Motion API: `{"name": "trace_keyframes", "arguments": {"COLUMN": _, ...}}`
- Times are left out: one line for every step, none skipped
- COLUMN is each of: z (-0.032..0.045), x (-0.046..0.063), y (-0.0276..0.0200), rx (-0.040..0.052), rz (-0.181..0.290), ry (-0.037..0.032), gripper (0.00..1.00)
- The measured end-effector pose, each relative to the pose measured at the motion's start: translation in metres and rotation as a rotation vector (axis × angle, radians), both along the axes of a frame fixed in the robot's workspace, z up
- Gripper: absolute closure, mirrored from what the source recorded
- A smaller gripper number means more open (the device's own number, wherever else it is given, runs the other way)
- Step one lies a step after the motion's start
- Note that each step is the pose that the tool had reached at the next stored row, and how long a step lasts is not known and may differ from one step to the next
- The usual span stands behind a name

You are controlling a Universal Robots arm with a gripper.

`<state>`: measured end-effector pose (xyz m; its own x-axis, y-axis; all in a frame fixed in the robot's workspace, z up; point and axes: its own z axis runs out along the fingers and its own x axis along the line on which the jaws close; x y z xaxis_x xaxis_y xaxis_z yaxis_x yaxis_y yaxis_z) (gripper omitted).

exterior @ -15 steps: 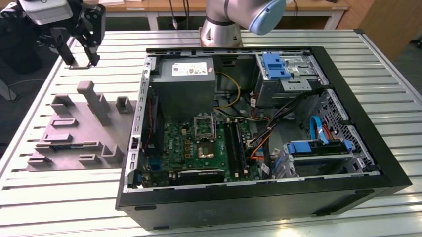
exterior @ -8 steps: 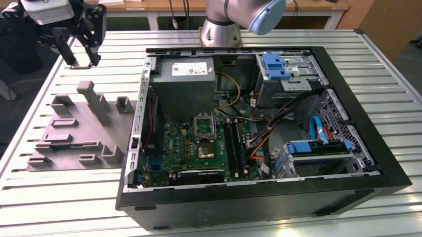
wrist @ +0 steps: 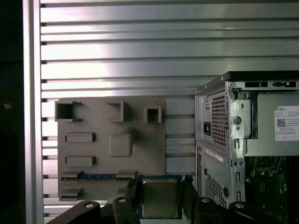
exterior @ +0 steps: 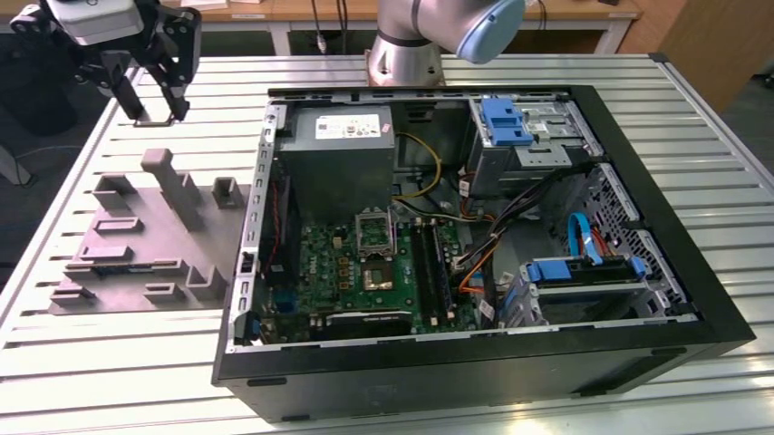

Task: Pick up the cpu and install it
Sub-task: 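Pick up the cpu and move it towards the insertion slot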

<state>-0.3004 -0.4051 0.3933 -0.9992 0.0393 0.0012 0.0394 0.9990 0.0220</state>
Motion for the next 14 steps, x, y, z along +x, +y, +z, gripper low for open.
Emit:
{"name": "trace_keyframes", "arguments": {"z": 0.0001, "x": 0.0001, "y": 0.0000, "rx": -0.0001, "rz": 0.000, "ry": 0.0001, "gripper": 0.53}}
{"name": "trace_keyframes", "arguments": {"z": 0.0000, "x": 0.0001, "y": 0.0000, "rx": -0.0001, "rz": 0.000, "ry": 0.0001, "gripper": 0.53}}
{"name": "trace_keyframes", "arguments": {"z": 0.0001, "x": 0.0001, "y": 0.0000, "rx": -0.0001, "rz": 0.000, "ry": 0.0001, "gripper": 0.53}}
{"name": "trace_keyframes", "arguments": {"z": 0.0000, "x": 0.0002, "y": -0.0004, "rx": -0.0001, "rz": 0.000, "ry": 0.0000, "gripper": 0.53}}
{"name": "trace_keyframes", "arguments": {"z": 0.0001, "x": 0.0002, "y": -0.0011, "rx": -0.0001, "rz": 0.000, "ry": 0.0001, "gripper": 0.53}}
{"name": "trace_keyframes", "arguments": {"z": 0.0000, "x": 0.0001, "y": -0.0024, "rx": 0.0000, "rz": 0.000, "ry": 0.0001, "gripper": 0.53}}
{"name": "trace_keyframes", "arguments": {"z": 0.0000, "x": 0.0001, "y": -0.0034, "rx": 0.0000, "rz": 0.000, "ry": 0.0001, "gripper": 0.53}}
{"name": "trace_keyframes", "arguments": {"z": 0.0000, "x": 0.0001, "y": -0.0037, "rx": 0.0001, "rz": 0.000, "ry": 0.0000, "gripper": 0.53}}
{"name": "trace_keyframes", "arguments": {"z": 0.0000, "x": 0.0003, "y": -0.0037, "rx": 0.0000, "rz": 0.000, "ry": 0.0000, "gripper": 0.53}}
{"name": "trace_keyframes", "arguments": {"z": 0.0000, "x": 0.0009, "y": -0.0037, "rx": 0.0000, "rz": 0.000, "ry": -0.0001, "gripper": 0.53}}
{"name": "trace_keyframes", "arguments": {"z": 0.0000, "x": 0.0016, "y": -0.0038, "rx": 0.0000, "rz": 0.000, "ry": 0.0000, "gripper": 0.53}}
{"name": "trace_keyframes", "arguments": {"z": 0.0000, "x": 0.0027, "y": -0.0038, "rx": 0.0000, "rz": 0.000, "ry": 0.0000, "gripper": 0.53}}
{"name": "trace_keyframes", "arguments": {"z": -0.0001, "x": 0.0039, "y": -0.0038, "rx": 0.0000, "rz": 0.000, "ry": 0.0000, "gripper": 0.53}}
{"name": "trace_keyframes", "arguments": {"z": -0.0001, "x": 0.0053, "y": -0.0038, "rx": 0.0000, "rz": 0.000, "ry": 0.0000, "gripper": 0.53}}
